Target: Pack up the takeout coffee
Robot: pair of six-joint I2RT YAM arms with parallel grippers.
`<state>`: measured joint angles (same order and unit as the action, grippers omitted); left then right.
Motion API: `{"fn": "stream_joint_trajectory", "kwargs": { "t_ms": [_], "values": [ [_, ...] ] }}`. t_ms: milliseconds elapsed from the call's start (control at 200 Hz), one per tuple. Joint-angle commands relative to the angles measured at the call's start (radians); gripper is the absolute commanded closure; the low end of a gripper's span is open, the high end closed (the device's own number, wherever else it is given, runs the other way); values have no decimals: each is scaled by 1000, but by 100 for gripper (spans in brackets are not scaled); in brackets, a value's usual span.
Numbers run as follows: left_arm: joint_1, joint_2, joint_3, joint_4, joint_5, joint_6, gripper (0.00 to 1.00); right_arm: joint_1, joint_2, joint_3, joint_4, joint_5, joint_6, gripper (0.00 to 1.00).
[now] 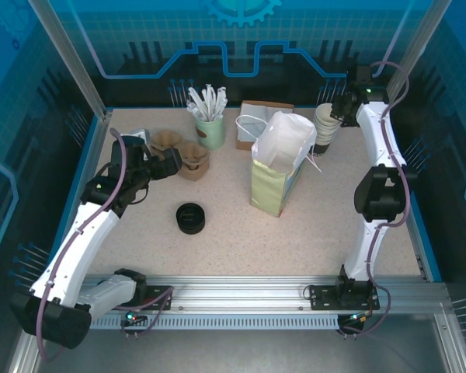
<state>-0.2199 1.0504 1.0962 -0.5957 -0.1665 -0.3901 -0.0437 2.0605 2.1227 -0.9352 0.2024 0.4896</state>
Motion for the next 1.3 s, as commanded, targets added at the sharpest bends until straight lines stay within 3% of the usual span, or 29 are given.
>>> {"fn": "stream_joint_trajectory", "kwargs": {
  "t_ms": [0, 270, 450, 610, 1211, 1296],
  "values": [
    [-7, 11, -10, 16, 1, 20, 1, 12, 22, 56, -31, 7, -12, 76],
    [-7, 21, -7, 16, -8, 25, 1, 12, 29, 81, -42, 15, -27, 86],
    [-7, 23, -4, 7, -14, 28, 1, 13, 29, 86, -56, 31, -27, 72],
    [-7, 22, -5, 1, -20, 30, 1, 14, 33, 89, -57, 36, -28, 71],
    [-7, 22, -2, -11, -31, 34, 1, 15, 42, 92, -54, 32, -32, 91],
    [-6, 22, -2, -15, -33, 34, 1, 15, 43, 97, -57, 27, -36, 99]
  ]
}}
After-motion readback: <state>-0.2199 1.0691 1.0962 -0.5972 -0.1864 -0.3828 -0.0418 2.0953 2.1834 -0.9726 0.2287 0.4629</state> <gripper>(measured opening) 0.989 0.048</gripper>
